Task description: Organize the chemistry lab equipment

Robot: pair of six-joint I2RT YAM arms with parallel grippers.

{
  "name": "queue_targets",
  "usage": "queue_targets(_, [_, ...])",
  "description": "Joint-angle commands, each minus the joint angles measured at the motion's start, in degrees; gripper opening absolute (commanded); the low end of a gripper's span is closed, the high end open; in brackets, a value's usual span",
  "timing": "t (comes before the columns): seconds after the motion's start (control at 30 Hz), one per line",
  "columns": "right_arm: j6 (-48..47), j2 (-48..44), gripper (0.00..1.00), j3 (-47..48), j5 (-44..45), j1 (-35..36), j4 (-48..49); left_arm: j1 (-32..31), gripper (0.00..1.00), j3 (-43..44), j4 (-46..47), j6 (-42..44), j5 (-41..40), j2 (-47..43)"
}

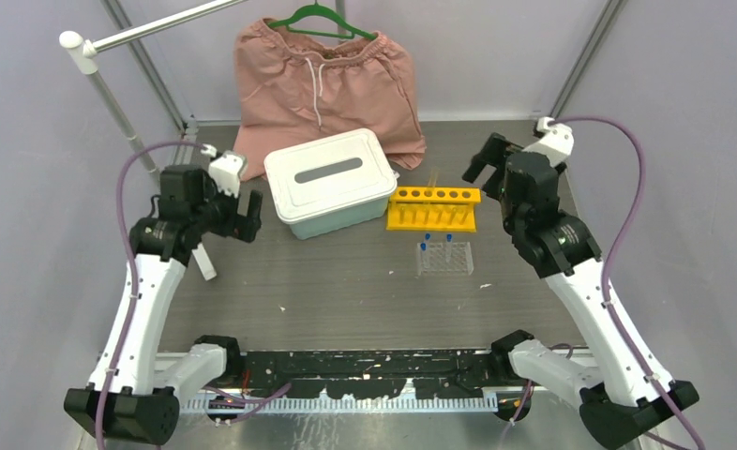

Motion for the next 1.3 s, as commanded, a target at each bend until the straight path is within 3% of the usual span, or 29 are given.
queue_targets(0.0, [5.18, -2.35, 1.0, -12.42, 13.84, -5.11, 0.7, 0.45, 1.0, -11.37, 8.08, 0.12, 0.33, -1.94])
queue_targets(0.13, [5.63, -10.43, 1.0, -28.93, 14.16, -10.88, 14.61, 0.95, 1.0, -20.76, 15.57, -1.0, 0.62, -4.2])
queue_targets(0.33, [-0.86, -12.81, 1.0, -46.39, 23.26, -11.33, 37.93, 1.32, 1.0, -29.36, 27.07, -0.97, -0.92, -2.31])
queue_targets(0.53, [-4.84, -1.15, 1.0, -48.99, 28.97, -13.46, 51.29, 1.83, 1.0, -33.94, 44.31, -4.83, -1.54, 5.34])
queue_targets(0.67, [-8.28, 6.24, 1.0, -51.48, 28.33, -16.7, 63.28, 1.84, 1.0, -35.0, 54.83, -7.55, -1.83, 12.99])
queue_targets(1.03, [-11.97, 21.3, 1.0, -51.98, 23.27, -18.36, 78.28, 1.84, 1.0, -40.85, 80.48, -8.48, -1.92, 23.56])
queue_targets(1.27, [-13.32, 25.86, 1.0, -53.3, 20.32, -18.47, 86.01, 1.91, 1.0, -41.9, 83.12, -7.8, -5.12, 23.22])
